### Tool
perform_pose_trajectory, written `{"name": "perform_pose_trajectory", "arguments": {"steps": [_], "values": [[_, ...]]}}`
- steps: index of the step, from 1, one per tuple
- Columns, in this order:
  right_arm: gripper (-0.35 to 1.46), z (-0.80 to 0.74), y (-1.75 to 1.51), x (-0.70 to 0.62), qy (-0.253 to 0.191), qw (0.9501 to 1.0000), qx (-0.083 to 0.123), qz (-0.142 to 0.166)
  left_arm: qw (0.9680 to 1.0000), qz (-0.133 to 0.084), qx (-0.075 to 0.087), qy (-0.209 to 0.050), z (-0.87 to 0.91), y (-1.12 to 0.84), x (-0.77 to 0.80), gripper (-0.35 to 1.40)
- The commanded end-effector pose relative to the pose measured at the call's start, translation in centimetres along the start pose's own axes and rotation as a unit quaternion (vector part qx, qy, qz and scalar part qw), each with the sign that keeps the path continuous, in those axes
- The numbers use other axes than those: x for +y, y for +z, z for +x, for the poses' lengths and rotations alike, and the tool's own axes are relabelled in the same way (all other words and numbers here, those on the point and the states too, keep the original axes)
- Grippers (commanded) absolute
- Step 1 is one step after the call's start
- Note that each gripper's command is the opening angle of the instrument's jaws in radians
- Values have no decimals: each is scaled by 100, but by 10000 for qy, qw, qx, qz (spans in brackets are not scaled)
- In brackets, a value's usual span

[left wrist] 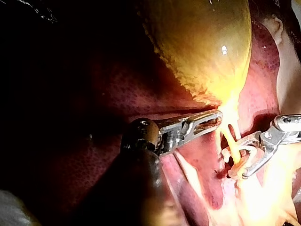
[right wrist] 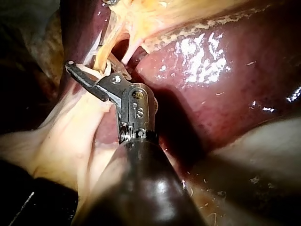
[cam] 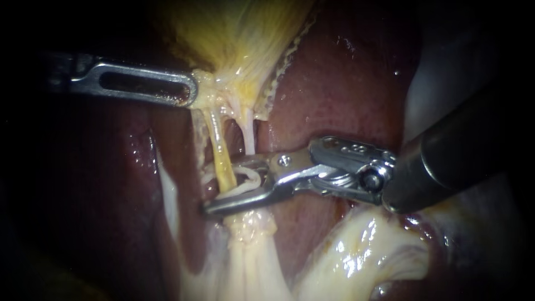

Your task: Clipping second clip left tube

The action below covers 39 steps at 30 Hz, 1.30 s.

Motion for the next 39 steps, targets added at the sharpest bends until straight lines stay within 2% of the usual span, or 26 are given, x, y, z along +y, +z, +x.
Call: {"name": "perform_pose_trajectory", "arguments": {"steps": [1,5,9,12,20,24,26,28,39], "values": [[49,2,0,-3,16,10000,-2,56,10000,-2,0,-1,0,0,0,-35],[48,4,0,-18,-9,9996,-28,291,10000,-1,0,-1,0,0,0,-35],[45,5,4,-25,-12,9989,-96,459,10000,-1,0,-1,0,-1,0,-35],[42,4,3,-25,-35,9983,-147,566,10000,-1,0,-1,0,-1,0,-35],[19,5,2,-23,-6,9990,-83,433,10000,-1,0,-1,0,-1,0,-35],[-6,5,2,-23,292,9989,-73,373,10000,-1,0,-1,0,-1,0,-35],[-17,5,1,-23,321,9988,-74,371,10000,-1,0,-1,0,0,0,-35],[-35,5,1,-22,352,9987,-74,368,10000,-2,0,-1,0,0,0,-35],[-35,0,-1,-15,400,9985,-67,364,10000,-2,0,-2,0,0,0,-35]]}}
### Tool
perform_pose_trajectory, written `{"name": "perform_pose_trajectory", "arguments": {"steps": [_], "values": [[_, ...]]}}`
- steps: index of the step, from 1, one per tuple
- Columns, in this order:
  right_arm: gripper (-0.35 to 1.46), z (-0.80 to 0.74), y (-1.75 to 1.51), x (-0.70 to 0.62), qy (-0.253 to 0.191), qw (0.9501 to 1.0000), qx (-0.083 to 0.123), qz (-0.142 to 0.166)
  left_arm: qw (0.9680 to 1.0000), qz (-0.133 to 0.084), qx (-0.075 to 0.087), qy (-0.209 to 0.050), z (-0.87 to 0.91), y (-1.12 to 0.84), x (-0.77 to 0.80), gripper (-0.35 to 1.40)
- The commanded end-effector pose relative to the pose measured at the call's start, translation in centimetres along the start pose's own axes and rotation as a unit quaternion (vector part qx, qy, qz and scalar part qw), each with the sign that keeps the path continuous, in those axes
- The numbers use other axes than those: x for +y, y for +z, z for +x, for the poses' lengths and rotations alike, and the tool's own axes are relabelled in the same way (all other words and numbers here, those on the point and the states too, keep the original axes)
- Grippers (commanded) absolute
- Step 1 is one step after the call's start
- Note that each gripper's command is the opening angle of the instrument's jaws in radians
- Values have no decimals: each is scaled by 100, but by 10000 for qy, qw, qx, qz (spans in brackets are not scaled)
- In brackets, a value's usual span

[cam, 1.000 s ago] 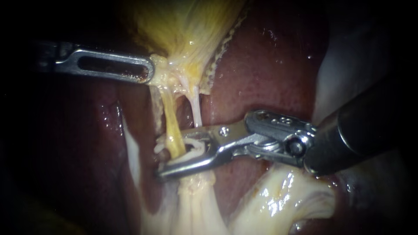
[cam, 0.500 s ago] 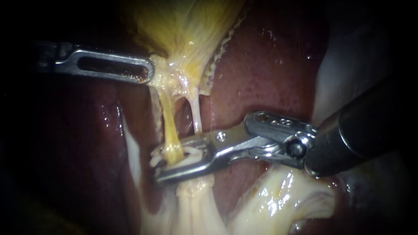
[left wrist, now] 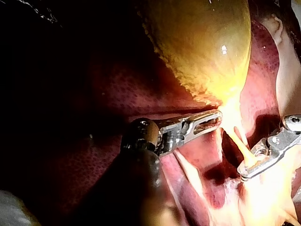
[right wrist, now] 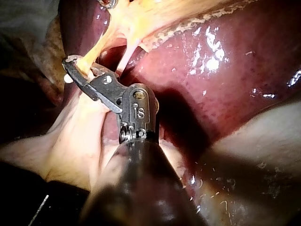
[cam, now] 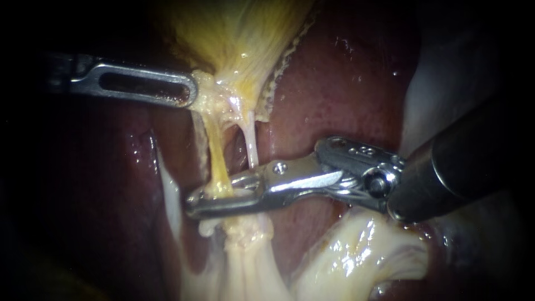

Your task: Clipping second clip left tube

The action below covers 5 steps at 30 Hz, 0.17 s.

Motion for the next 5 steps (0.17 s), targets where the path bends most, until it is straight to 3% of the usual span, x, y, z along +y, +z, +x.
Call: {"name": "perform_pose_trajectory", "arguments": {"steps": [1,5], "values": [[-35,0,0,0,-3,10000,2,1,10000,-1,0,-1,0,0,0,-35],[-35,0,0,0,27,10000,1,1,10000,1,1,-2,-1,0,0,-35]]}}
